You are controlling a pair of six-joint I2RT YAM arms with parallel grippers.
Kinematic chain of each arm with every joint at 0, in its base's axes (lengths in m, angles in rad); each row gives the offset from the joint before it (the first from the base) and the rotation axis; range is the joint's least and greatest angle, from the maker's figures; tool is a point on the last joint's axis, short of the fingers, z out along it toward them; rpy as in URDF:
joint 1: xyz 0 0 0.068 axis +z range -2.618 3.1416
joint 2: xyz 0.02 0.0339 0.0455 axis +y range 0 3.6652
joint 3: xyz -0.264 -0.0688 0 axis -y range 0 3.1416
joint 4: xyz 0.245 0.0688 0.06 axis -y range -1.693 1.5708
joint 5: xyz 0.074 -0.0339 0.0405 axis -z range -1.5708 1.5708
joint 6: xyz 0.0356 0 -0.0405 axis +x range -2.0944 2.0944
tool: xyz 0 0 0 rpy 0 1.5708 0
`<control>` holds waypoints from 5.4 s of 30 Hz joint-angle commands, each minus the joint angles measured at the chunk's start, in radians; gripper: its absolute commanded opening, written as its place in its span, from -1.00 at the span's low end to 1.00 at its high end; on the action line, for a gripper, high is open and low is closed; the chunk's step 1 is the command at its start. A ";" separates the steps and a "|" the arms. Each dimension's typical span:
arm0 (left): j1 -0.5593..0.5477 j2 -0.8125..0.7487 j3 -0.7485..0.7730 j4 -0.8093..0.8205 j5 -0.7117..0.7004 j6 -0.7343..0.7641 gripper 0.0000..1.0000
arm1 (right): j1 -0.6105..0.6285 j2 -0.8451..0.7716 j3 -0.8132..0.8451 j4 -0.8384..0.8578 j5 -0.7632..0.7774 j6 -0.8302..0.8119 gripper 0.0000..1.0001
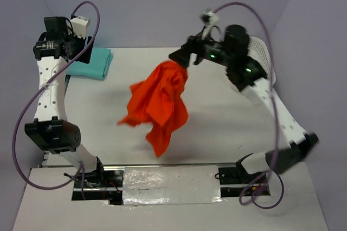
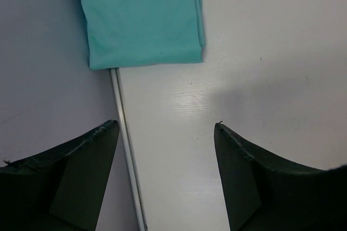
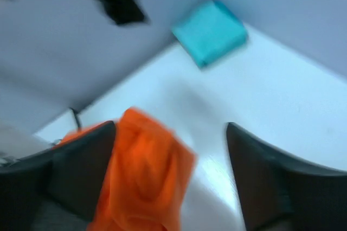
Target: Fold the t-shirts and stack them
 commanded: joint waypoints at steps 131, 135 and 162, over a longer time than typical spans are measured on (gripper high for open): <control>-0.392 0.218 0.305 0.107 0.382 -0.036 -0.83 | -0.278 0.348 -0.005 -0.217 0.060 0.121 -1.00; -0.392 0.153 0.306 0.007 0.545 0.085 -0.92 | -0.232 0.271 0.058 -0.246 0.029 0.067 -1.00; -0.637 -0.157 -0.538 -0.007 0.475 0.507 0.50 | -0.252 0.262 0.137 -0.347 -0.042 0.219 -1.00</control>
